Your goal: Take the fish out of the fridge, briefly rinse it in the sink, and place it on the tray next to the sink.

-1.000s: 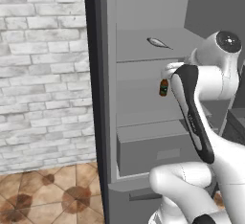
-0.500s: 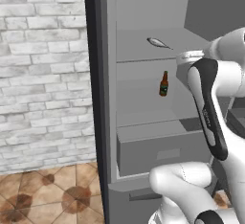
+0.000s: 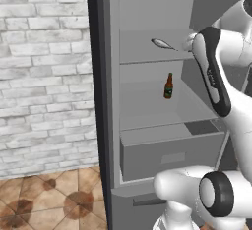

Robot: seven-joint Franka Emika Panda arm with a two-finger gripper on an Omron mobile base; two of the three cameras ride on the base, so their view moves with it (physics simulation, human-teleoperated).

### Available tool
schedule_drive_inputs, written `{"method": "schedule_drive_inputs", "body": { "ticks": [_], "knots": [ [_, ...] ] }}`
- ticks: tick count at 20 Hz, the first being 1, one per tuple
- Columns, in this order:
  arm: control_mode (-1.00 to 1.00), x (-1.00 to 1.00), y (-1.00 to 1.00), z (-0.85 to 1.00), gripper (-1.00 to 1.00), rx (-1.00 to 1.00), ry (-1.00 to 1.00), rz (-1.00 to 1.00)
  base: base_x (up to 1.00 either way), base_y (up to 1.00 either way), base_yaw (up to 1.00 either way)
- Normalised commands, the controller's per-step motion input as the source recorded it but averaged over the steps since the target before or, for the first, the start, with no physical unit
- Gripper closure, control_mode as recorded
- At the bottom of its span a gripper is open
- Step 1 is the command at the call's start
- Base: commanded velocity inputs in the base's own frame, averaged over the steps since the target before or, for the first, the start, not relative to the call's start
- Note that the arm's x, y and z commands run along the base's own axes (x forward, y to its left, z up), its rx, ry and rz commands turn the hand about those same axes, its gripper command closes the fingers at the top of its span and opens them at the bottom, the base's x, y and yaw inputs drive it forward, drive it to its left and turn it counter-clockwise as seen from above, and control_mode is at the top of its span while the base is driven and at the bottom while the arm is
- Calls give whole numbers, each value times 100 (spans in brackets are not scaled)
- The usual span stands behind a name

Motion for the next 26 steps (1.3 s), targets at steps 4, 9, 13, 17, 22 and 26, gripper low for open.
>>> {"method": "schedule_drive_inputs", "body": {
  "ticks": [4,9,13,17,22,26],
  "knots": [
    [-100,94,0,-17,-100,0,11,11,0,0,0],
    [-100,93,0,-32,-100,0,2,12,0,0,0],
    [-100,88,0,-44,-100,0,0,13,0,0,0],
    [-100,80,0,-26,-100,-3,0,9,0,0,0],
    [-100,80,0,-16,-100,0,0,3,0,0,0],
    [-100,71,0,-10,-100,0,0,0,0,0,0]
  ]
}}
